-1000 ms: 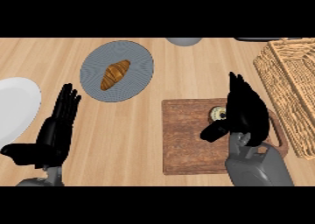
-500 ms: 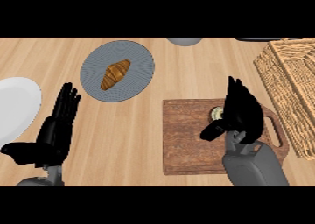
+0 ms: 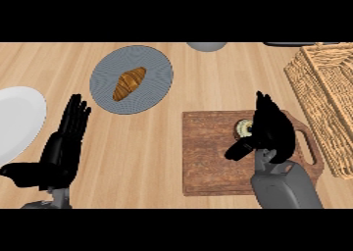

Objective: Pick the cupcake from the cutting board and place it in the basket

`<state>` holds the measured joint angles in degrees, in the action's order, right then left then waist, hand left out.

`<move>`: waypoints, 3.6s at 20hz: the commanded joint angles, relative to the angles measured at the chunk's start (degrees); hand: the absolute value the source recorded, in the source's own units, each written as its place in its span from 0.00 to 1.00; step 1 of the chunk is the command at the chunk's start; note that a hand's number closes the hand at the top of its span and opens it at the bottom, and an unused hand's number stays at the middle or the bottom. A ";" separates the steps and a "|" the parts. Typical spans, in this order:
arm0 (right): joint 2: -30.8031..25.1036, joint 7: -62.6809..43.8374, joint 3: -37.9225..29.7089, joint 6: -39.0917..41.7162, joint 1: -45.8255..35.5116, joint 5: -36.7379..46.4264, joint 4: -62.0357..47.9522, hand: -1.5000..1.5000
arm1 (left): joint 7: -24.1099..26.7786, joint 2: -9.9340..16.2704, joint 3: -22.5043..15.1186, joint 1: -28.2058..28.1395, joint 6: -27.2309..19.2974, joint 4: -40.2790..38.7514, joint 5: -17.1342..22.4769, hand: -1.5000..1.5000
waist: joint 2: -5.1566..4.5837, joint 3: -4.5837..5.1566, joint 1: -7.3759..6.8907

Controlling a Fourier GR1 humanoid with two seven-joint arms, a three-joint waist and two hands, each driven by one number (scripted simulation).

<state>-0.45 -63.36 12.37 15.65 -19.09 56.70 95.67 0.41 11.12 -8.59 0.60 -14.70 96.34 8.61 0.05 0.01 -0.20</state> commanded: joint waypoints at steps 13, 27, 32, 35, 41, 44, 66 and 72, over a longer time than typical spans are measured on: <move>0.27 2.87 -1.21 -7.48 5.65 2.18 -7.42 0.00 | 1.62 -0.40 4.68 -0.46 4.40 -2.40 0.22 0.50 | -0.04 0.00 0.14; -0.42 8.55 -1.05 -4.49 0.63 0.12 -16.29 1.00 | 0.23 -5.15 2.20 0.29 3.58 -1.59 -4.32 0.50 | -0.06 0.00 0.10; -0.89 7.22 -1.40 -1.61 -1.83 1.70 -16.66 1.00 | -3.62 -4.66 3.49 0.67 3.25 1.44 -4.99 0.50 | -0.03 -0.01 0.04; -0.80 8.17 -7.57 -9.44 -8.51 2.77 -29.83 1.00 | 1.10 -3.96 5.89 0.70 5.99 -2.02 -2.33 0.50 | -0.45 -0.02 -0.76; -6.58 -6.42 -24.06 -15.32 -15.41 4.02 -35.18 1.00 | 0.29 -4.74 3.03 2.26 5.63 0.61 -3.73 0.50 | -3.44 -0.18 -4.52; -7.93 -7.87 -27.20 -18.18 -19.79 6.11 -39.97 1.00 | -0.09 -4.87 2.03 4.33 6.10 -0.03 -4.21 0.50 | -3.88 -0.19 -5.90; -12.13 -13.98 -32.77 -42.09 -49.27 36.32 -51.75 1.00 | -1.81 -6.10 0.49 6.22 5.69 -1.64 -5.28 0.50 | -2.35 0.10 -7.77; -11.93 -19.88 -37.61 -41.62 -52.06 42.71 -54.90 1.00 | -0.81 -4.70 2.71 5.69 6.10 -3.08 -4.76 0.50 | -2.13 0.18 -6.23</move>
<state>-12.54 -67.79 -23.24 -22.43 -67.92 95.43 42.78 -1.27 5.93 -6.73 6.96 -8.58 94.03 3.92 -2.29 0.14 -7.14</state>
